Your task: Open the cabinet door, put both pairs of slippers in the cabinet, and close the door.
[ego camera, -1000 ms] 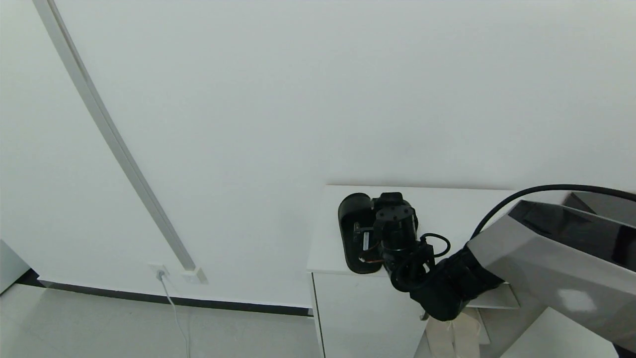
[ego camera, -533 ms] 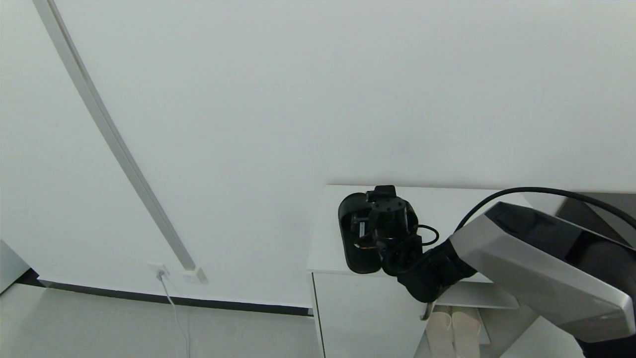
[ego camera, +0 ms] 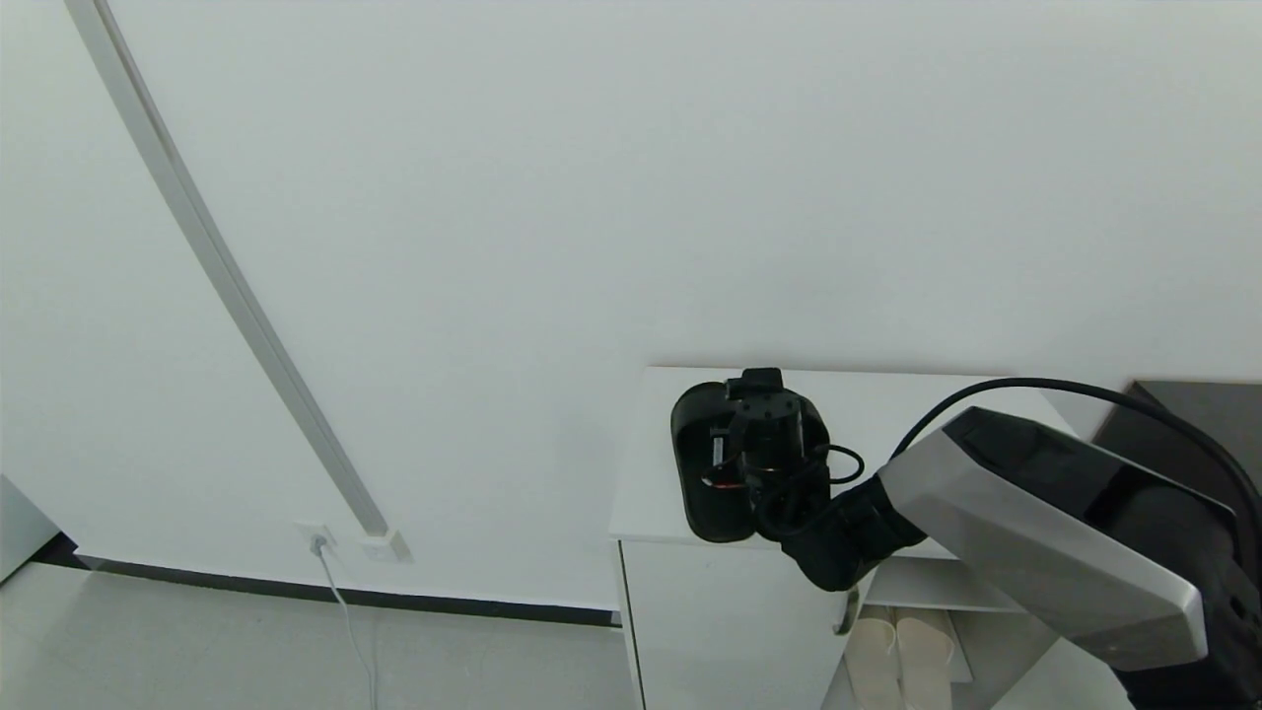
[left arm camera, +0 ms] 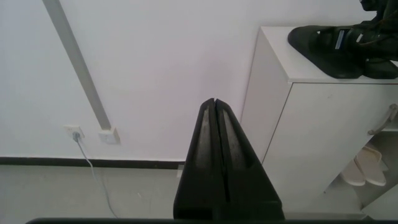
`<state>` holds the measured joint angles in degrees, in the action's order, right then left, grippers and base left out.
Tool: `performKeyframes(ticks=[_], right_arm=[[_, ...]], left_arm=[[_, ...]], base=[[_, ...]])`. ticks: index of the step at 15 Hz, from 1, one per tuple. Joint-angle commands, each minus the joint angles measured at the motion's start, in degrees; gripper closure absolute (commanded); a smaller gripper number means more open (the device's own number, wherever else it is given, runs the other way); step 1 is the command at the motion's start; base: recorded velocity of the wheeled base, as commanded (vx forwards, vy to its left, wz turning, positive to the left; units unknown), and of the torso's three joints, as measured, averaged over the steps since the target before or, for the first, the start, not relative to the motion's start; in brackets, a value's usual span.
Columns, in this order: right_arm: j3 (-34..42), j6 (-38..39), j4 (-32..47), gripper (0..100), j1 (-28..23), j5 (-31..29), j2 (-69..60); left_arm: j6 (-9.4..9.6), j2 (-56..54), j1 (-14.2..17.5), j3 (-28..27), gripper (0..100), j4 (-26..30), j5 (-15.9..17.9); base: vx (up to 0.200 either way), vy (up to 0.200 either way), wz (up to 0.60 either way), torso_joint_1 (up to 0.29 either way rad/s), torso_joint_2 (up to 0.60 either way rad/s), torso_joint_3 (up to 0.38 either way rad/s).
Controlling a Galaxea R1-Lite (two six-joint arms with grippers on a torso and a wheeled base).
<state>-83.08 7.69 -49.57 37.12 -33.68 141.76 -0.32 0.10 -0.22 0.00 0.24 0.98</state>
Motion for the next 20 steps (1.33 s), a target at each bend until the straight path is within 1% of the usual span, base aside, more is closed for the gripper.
performKeyframes(ticks=[1,7,8,10,12,14,17,18,20], right_arm=[[-0.07,0.04,-0.09,100,0.06,0.02,0.18],[0.55,-0.13,-0.09,100,0.50,-0.07,-1.84],[2.66,-0.92,-0.18,100,0.85,0.02,-4.74],[9.87,-2.51,-0.44,100,2.69,3.36,-12.39],[19.80,-3.74,-0.44,100,4.72,8.55,-22.23],[28.67,-4.00,-0.44,100,6.39,12.33,-29.97],[42.30,-4.00,-0.35,100,8.93,19.88,-40.34],[44.67,-4.00,-0.44,100,9.64,20.06,-42.36],[46.52,-3.91,-0.35,100,10.52,20.15,-44.47]], left_arm=[[-0.03,0.08,-0.04,0.00,100,0.02,-0.01],[-0.03,0.08,0.04,0.00,100,0.02,-0.01],[-0.03,0.08,0.04,0.00,100,0.02,-0.01],[-0.03,0.08,-0.04,0.00,100,0.02,-0.01],[-0.12,0.08,-0.04,0.00,100,0.02,-0.01],[-0.03,0.08,0.04,0.00,100,-0.07,-0.01],[0.14,0.08,0.04,0.00,100,0.02,0.08],[0.14,0.08,0.04,0.00,100,0.02,-0.01],[0.14,0.08,0.04,0.00,100,0.02,0.08]], base=[[0.000,0.000,0.00,0.000,0.00,0.000],[0.000,0.000,0.00,0.000,0.00,0.000],[0.000,0.000,0.00,0.000,0.00,0.000],[0.000,0.000,0.00,0.000,0.00,0.000],[0.000,0.000,0.00,0.000,0.00,0.000],[0.000,0.000,0.00,0.000,0.00,0.000],[0.000,0.000,0.00,0.000,0.00,0.000],[0.000,0.000,0.00,0.000,0.00,0.000],[0.000,0.000,0.00,0.000,0.00,0.000]])
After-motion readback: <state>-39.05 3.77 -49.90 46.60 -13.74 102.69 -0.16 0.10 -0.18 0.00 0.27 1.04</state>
